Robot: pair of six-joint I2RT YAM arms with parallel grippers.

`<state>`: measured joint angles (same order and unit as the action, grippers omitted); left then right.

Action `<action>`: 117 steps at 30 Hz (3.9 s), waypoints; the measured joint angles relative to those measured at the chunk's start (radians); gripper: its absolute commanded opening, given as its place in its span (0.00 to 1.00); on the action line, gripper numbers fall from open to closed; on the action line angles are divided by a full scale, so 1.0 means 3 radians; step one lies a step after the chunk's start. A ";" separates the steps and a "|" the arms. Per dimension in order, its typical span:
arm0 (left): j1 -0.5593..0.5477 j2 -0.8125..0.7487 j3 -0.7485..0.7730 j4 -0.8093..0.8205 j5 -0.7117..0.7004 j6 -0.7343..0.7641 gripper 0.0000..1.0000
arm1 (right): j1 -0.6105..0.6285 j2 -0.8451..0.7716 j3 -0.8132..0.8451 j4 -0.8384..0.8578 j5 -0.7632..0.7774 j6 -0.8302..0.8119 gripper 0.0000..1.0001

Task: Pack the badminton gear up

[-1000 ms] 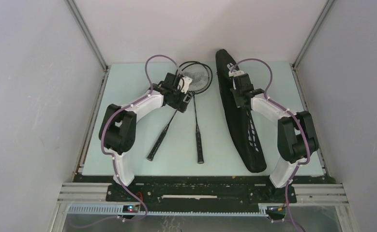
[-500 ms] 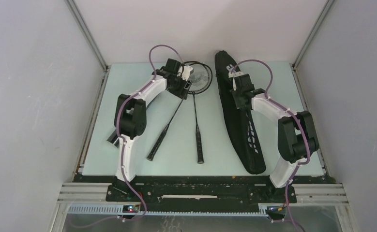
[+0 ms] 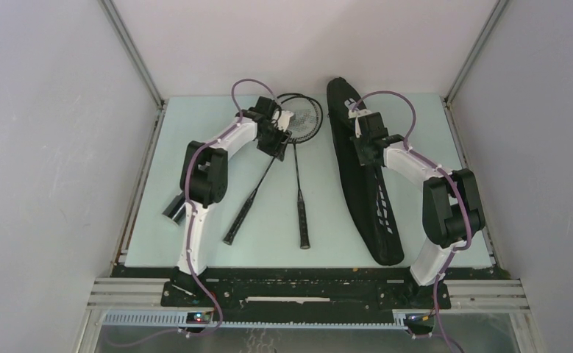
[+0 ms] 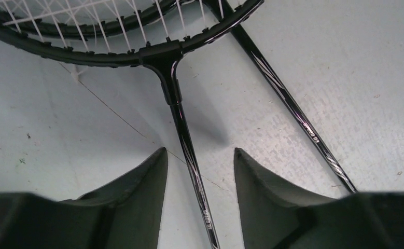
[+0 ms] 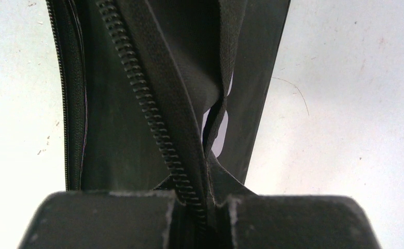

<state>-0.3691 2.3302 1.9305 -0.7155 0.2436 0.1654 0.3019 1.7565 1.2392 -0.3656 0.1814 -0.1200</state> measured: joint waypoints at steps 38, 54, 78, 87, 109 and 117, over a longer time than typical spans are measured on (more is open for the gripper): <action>-0.0146 -0.1826 -0.1628 0.0490 -0.0484 -0.0604 0.00 | 0.0512 0.0673 0.1086 -0.0629 0.1387 0.0746 0.00; -0.0553 -0.2087 -0.1960 0.0383 -0.1063 -0.0338 0.00 | 0.0404 0.0815 0.1397 -0.1033 0.1508 0.1097 0.00; -0.1113 -0.2775 -0.2509 0.0614 -0.1713 0.0062 0.00 | 0.0469 0.0903 0.1532 -0.1186 0.1668 0.1194 0.00; -0.1218 -0.2398 -0.2508 0.0607 -0.1764 0.0123 0.00 | 0.0533 0.0903 0.1534 -0.1195 0.1703 0.1195 0.00; -0.1250 -0.1403 -0.1442 0.0422 -0.1232 -0.0296 0.00 | 0.0627 0.0903 0.1532 -0.1202 0.1465 0.1410 0.00; -0.1250 -0.1392 -0.1434 0.0741 -0.0844 -0.0640 0.00 | 0.0501 0.0903 0.1438 -0.1147 0.1142 0.1485 0.00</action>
<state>-0.7441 1.9125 1.5002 -0.4931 -0.0097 -0.0265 0.4522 2.0274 1.6707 -0.7097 0.5240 0.3256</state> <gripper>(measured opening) 0.027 0.027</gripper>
